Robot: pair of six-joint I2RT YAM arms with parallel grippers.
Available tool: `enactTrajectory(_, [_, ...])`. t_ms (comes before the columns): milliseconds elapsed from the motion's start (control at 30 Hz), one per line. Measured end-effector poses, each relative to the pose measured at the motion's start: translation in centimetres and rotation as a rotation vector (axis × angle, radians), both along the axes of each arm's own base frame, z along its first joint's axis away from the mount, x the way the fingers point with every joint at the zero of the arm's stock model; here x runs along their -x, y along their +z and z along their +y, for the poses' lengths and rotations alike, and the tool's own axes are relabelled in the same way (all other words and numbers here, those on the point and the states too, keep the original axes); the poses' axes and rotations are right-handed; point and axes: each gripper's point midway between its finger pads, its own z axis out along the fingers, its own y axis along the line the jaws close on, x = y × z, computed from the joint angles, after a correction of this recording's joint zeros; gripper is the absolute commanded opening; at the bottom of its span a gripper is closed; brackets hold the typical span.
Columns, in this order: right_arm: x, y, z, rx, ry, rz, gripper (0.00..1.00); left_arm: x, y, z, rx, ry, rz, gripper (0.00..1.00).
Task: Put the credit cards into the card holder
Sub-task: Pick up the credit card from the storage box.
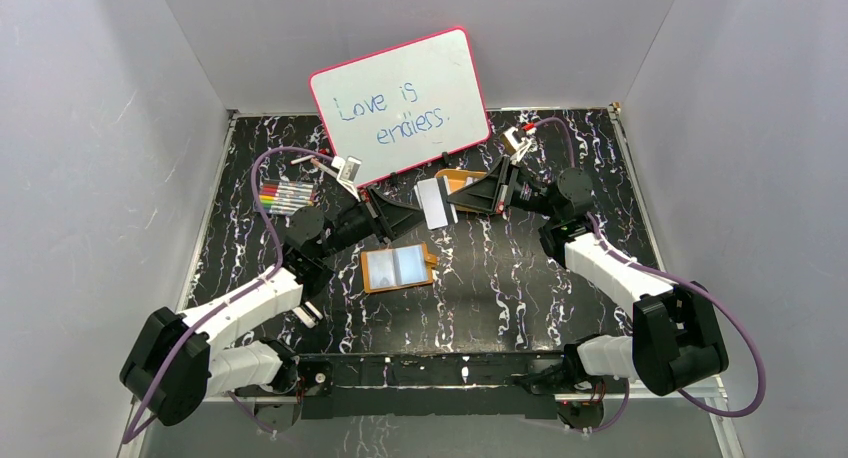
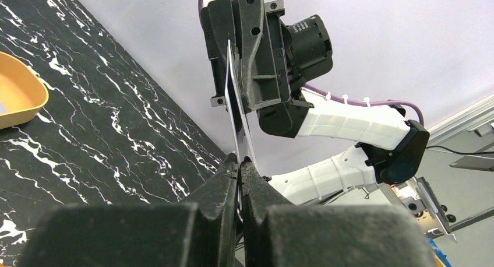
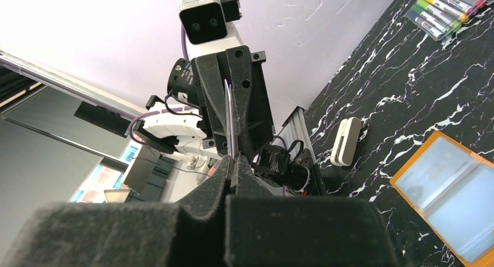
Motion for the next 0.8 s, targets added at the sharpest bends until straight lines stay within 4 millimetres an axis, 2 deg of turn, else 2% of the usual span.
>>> enactTrajectory(233, [-0.1,-0.4,0.1,0.007,-0.011,0.000,0.00,0.1,0.0,0.4,0.006,0.015,-0.008,0.00])
enactTrajectory(500, [0.4,-1.8,0.4,0.025,-0.005,0.033,0.00,0.5,-1.2,1.0,-0.002,0.040,0.016,0.00])
enactTrajectory(800, [-0.8,-4.1,0.1,0.069,-0.068,0.065,0.00,-0.9,-4.1,2.7,-0.033,0.165,0.087,0.00])
